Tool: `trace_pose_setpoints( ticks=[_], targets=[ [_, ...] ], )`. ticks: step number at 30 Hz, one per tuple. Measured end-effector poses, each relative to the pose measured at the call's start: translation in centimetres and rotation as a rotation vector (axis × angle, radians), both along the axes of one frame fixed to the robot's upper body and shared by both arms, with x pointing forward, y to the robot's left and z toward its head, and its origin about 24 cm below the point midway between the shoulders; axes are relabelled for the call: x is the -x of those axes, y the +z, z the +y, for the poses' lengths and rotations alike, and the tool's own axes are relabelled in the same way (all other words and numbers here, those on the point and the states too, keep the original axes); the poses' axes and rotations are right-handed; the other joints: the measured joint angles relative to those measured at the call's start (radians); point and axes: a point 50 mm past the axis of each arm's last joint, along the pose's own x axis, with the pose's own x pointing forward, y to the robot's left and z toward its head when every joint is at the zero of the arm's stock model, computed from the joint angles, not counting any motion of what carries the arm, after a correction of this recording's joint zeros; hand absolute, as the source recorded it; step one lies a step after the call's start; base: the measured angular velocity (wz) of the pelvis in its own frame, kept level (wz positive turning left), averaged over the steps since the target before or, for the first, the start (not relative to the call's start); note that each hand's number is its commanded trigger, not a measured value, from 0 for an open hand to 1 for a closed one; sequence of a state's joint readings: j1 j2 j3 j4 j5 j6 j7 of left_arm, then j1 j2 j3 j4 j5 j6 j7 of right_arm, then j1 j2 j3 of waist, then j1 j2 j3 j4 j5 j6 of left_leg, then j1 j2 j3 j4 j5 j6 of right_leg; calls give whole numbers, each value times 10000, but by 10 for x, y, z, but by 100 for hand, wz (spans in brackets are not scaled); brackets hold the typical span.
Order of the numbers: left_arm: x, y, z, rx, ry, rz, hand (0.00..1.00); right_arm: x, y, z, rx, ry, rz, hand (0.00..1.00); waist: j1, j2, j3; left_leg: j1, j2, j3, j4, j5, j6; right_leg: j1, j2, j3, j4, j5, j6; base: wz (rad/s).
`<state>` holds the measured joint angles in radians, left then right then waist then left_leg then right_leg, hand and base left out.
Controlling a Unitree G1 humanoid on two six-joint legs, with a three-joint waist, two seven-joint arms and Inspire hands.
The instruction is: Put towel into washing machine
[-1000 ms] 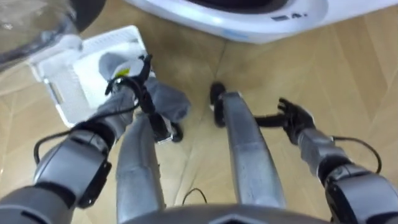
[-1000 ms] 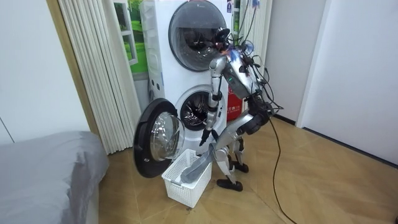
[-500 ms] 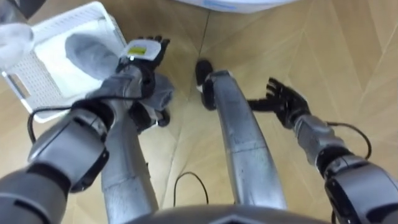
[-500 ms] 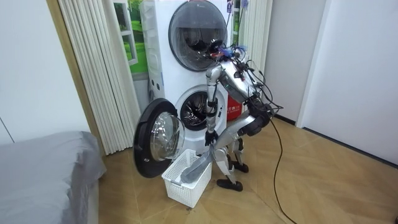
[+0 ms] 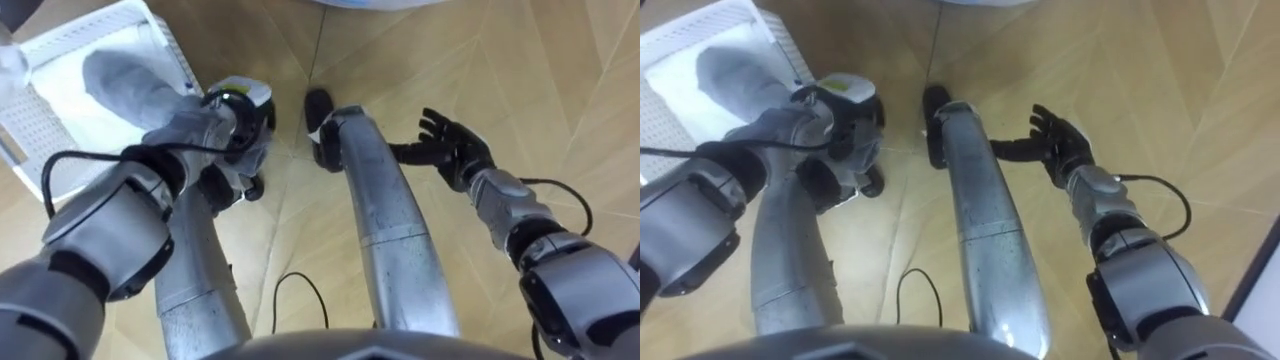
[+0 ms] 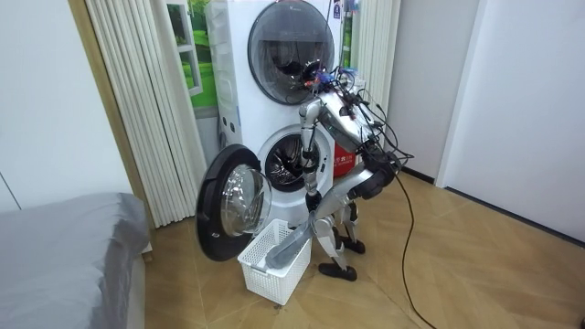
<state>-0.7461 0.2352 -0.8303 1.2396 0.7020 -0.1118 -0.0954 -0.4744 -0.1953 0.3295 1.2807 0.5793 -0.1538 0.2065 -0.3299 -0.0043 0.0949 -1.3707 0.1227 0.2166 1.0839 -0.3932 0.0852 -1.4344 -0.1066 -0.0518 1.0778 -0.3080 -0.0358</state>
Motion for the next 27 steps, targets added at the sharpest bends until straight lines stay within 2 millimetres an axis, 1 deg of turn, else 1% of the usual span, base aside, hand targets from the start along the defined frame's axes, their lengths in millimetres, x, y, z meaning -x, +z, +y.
trace_pose_setpoints(
  ticks=[4, 5, 9, 12, 13, 17, 20, 24, 25, 26, 27],
  targets=[
    [0, -1, 3, -564, -59, 647, 100, -3, 2, 2, -128, 179, -71, 0, -284, 0, 0, 107, -60, 5, -209, 10, 17, 129, -65, -56, -196, -6, 30, 1],
    [0, -1, 2, -652, -77, 719, 100, -4, 3, 2, -139, 198, -92, 0, -306, 0, 0, 143, -79, 7, -253, 10, 18, 164, -82, -61, -229, -11, 38, 0],
    [2, -2, 1, -843, -115, 1097, 100, -7, 6, 3, -203, 263, -183, 0, -310, 0, 0, 374, -160, 26, -569, 38, 27, 361, -133, -77, -472, -16, 79, 2],
    [3, -4, 1, -1081, -98, 1249, 100, -7, 5, 4, -321, 249, -186, 0, -351, -9, -2, 458, -156, 37, -623, 42, 35, 484, -141, -99, -569, -8, 97, -1],
    [4, -6, 1, -1112, -95, 1296, 100, -6, 4, 5, -340, 214, -117, 0, -346, -34, 11, 538, -142, 55, -634, 42, 36, 561, -143, -106, -586, -5, 101, -4],
    [13, -15, 0, -1054, -45, 1523, 100, 0, -3, 5, -258, 15, 305, 0, -354, -50, 18, 1088, -135, 153, -841, 41, 31, 1038, -144, -95, -723, -6, 100, -2],
    [17, -20, -2, -922, -4, 1644, 100, 8, -9, 6, -208, -118, 613, 0, -279, -63, 22, 1726, -122, 227, -1074, 42, 11, 1641, -140, -114, -940, -16, 112, -6],
    [23, -25, -7, -342, 70, 1682, 100, 20, -18, 4, -58, -270, 991, 0, -174, -54, 19, 2799, -117, 225, -1490, 52, -23, 2787, -118, -253, -1425, 5, 139, -2],
    [24, -25, -7, -51, 135, 1636, 100, 23, -20, 3, 19, -395, 1066, 0, -21, -51, 19, 3103, -106, 240, -1595, 45, -34, 3087, -132, -319, -1558, 17, 152, -9],
    [24, -26, -10, 167, 151, 1601, 100, 25, -22, 1, 97, -434, 1109, 0, 61, -50, 18, 3250, -108, 246, -1649, 44, -37, 3233, -142, -350, -1614, 26, 156, -9],
    [25, -26, -12, 609, 295, 1462, 100, 30, -25, -1, 246, -520, 1216, 0, 257, -31, 8, 3516, -114, 244, -1718, 37, -50, 3516, -142, -401, -1693, 26, 158, 0]
  ],
)
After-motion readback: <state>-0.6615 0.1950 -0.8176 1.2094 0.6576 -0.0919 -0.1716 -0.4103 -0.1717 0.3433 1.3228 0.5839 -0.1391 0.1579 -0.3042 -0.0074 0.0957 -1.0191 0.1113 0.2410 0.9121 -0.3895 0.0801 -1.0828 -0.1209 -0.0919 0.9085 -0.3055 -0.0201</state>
